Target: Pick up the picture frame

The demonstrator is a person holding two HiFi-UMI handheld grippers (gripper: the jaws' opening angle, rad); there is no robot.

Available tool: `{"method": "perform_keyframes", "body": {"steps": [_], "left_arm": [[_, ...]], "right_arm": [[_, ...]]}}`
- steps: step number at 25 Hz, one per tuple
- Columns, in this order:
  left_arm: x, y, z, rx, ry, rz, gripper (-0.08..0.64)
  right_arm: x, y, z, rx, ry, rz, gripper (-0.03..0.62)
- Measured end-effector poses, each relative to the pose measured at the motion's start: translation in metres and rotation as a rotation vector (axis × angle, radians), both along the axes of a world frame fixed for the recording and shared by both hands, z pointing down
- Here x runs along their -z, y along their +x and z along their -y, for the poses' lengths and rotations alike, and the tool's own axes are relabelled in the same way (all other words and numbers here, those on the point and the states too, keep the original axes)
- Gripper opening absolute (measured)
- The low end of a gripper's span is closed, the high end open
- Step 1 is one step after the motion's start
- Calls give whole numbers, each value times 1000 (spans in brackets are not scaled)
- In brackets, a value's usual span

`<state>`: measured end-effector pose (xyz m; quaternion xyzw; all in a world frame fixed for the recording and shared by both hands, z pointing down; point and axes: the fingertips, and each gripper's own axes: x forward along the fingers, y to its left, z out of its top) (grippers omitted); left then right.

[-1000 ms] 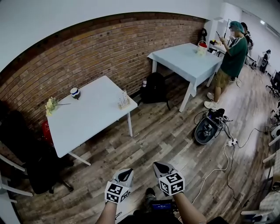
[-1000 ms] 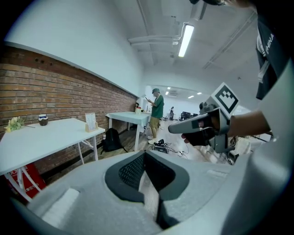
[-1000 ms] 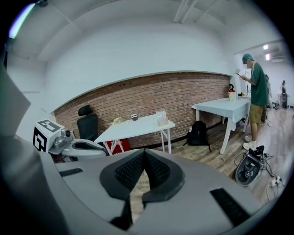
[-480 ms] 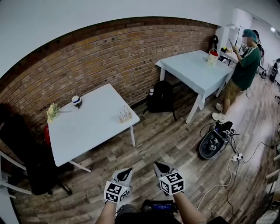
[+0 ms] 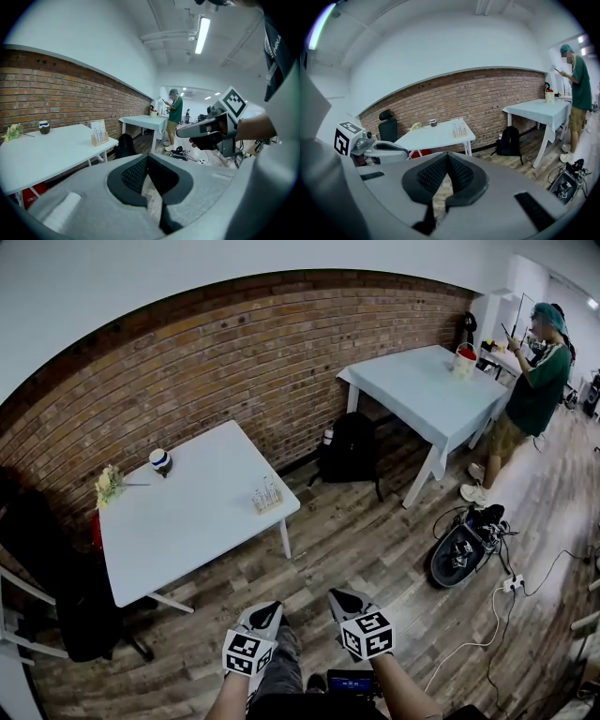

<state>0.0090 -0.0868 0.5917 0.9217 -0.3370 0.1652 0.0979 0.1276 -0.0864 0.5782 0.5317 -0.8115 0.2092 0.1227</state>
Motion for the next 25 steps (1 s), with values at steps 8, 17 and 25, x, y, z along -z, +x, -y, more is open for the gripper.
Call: {"method": "perform_keyframes", "body": {"steps": [8,17,25], "left_arm": [[-4,9,73,-13,3,-23,11],[4,-8,180,-19,-7,-28,11],[14,-25,269,-2,-7,-58,11]], "right_arm": [[-3,9,66,-21,-5,-20,6],[7,-10,173,-20,-15,-28,6],[18,-31,261,-6,-15,-54,6]]}}
